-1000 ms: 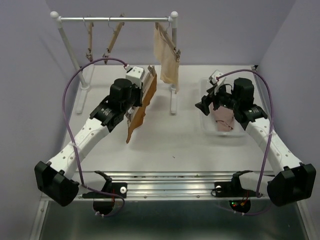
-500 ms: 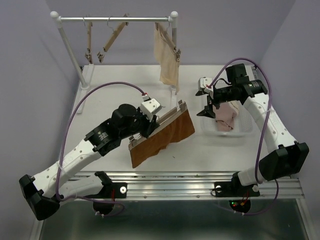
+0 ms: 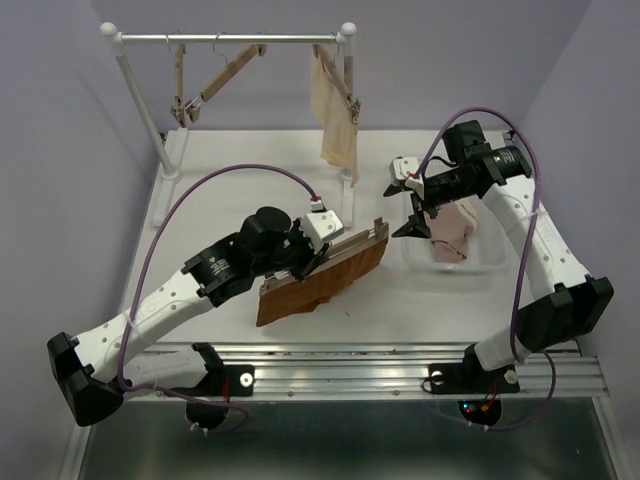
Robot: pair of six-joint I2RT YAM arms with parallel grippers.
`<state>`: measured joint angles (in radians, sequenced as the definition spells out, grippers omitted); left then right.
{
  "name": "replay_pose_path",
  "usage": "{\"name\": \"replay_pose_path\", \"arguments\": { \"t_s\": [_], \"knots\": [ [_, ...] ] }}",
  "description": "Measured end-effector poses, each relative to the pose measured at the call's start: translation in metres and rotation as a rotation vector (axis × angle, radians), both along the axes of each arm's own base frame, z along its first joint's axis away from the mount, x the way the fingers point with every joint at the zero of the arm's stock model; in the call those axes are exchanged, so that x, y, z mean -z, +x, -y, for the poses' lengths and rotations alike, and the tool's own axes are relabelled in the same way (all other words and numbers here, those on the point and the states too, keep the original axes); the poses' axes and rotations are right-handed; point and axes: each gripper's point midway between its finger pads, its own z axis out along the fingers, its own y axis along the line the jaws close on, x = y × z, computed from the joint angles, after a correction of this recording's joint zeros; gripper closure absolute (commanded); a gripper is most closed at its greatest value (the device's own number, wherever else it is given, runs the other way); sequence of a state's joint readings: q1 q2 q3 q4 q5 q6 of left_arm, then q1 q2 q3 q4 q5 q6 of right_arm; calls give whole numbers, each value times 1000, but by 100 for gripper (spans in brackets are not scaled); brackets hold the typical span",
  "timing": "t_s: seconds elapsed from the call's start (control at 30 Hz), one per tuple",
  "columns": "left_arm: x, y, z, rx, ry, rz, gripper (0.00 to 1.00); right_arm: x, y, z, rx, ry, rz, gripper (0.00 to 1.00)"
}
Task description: Remove the underwear clipped to the hanger
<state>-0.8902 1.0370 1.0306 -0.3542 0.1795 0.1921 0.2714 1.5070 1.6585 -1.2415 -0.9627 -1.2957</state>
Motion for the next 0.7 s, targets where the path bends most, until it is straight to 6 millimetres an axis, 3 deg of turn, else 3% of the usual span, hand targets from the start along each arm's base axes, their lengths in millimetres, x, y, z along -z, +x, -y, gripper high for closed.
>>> {"name": "replay_pose_path", "arguments": {
  "t_s": [0.27, 0.57, 0.63, 0.7],
  "knots": [
    [-3, -2, 1, 23, 16, 28, 100, 12, -4, -15, -37, -22, -46, 0],
    [-3, -1, 0, 14, 27, 41, 100, 30, -22, -34, -111, -89, -93, 4],
    [-4, -1, 0, 14, 26, 44, 100, 35, -22, -35, -110, -107, -98, 14],
    [-5, -2, -1, 14, 24, 47, 100, 36, -21, -33, -100, -119, -104, 31]
  ]
}}
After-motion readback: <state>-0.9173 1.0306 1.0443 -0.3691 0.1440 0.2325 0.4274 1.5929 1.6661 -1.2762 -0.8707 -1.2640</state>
